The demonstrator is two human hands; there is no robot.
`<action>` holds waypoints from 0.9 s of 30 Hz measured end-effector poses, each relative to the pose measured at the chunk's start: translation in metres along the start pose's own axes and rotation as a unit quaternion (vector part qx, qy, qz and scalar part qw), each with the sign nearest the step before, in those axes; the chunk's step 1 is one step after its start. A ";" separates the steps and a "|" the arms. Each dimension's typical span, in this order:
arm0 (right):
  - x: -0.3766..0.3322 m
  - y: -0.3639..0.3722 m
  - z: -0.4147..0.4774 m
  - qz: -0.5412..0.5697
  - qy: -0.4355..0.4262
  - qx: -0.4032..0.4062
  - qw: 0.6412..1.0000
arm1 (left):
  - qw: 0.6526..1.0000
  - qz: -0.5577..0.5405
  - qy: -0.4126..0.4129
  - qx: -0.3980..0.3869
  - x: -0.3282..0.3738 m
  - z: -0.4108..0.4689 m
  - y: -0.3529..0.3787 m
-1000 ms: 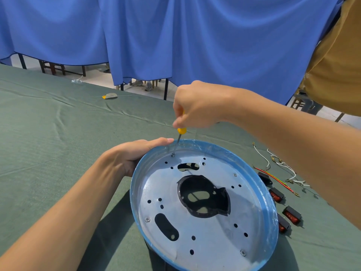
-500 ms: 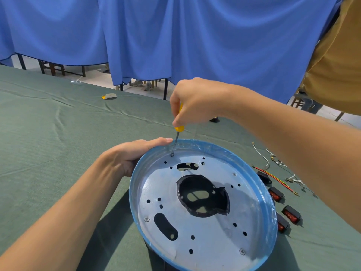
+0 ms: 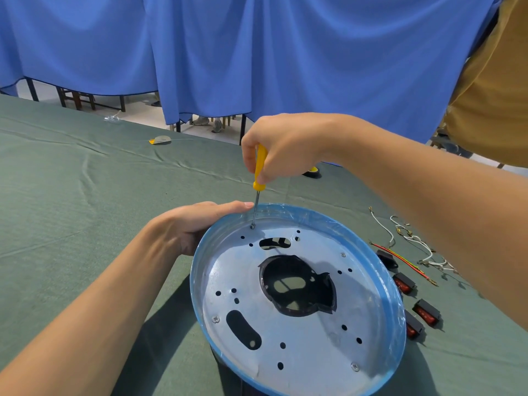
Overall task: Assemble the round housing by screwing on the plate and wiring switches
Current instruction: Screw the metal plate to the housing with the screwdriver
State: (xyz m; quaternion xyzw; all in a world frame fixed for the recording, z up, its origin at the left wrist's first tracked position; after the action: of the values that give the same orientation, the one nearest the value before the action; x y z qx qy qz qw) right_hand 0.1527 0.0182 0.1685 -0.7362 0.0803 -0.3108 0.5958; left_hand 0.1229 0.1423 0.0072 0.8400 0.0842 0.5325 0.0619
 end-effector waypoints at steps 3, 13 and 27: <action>-0.001 0.006 0.002 -0.004 -0.016 -0.013 1.000 | 1.000 0.008 0.005 0.002 0.005 0.001 0.001; 0.002 0.012 0.003 0.008 -0.026 0.007 1.000 | 0.999 0.006 -0.030 -0.014 0.007 0.002 0.016; 0.007 0.020 0.001 -0.060 -0.005 -0.017 0.998 | 0.999 0.025 0.015 0.028 0.003 0.005 0.013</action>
State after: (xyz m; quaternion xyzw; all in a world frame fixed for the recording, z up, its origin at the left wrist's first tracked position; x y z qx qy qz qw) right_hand 0.1633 0.0100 0.1526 -0.7512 0.0380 -0.3406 0.5641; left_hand 0.1298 0.1299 0.0108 0.8349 0.0790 0.5442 0.0241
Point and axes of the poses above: each hand's wrist, its own z-axis towards the middle knuckle, its own y-axis out of the palm, x = y × z, the point moved 3 cm from there along z, towards the middle knuckle, and after that the axes turned 15 degrees about -z, right-handed, at the moved point
